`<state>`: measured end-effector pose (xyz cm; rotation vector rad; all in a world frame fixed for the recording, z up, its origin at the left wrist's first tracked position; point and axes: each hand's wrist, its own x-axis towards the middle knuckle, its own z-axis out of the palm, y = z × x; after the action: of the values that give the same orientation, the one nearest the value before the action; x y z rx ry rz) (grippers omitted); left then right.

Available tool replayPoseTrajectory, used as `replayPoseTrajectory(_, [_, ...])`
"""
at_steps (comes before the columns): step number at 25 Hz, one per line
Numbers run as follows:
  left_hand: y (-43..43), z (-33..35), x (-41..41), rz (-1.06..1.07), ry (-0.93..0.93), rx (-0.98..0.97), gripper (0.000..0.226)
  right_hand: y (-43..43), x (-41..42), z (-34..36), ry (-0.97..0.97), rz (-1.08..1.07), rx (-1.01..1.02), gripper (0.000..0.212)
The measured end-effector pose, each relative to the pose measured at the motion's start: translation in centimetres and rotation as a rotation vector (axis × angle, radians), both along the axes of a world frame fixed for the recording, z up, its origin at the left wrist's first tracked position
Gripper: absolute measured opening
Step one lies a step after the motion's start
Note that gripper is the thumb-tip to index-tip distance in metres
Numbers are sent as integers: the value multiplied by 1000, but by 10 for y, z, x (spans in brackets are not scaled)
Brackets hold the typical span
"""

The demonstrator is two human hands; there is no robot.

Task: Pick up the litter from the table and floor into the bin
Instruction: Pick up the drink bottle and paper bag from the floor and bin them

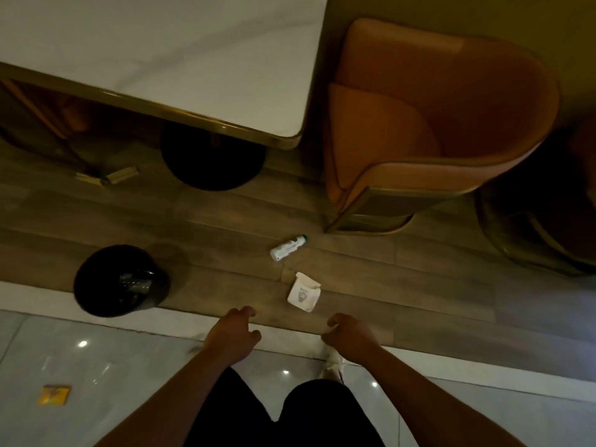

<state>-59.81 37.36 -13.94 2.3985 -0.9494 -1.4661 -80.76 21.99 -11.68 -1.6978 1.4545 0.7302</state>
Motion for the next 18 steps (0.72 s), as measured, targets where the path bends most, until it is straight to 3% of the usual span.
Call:
replayPoseTrajectory(6, [-86,-61,-76,39,-86,111,52,-95,-63,-93,-38,80,103,44])
replayPoseTrajectory(10, [-126,-118,-83,34,-114,74,54,-138,-72,-160,-47,125,110,48])
replayPoseTrajectory(14, [-156,-210,-67,21,-180,20,56,-151,-69,-249,-80,182,95,50])
replayPoseTrajectory(18, [-184,-324,-47,-95,-342,-49,57,-161,-46,-376,-109,381,-8,66])
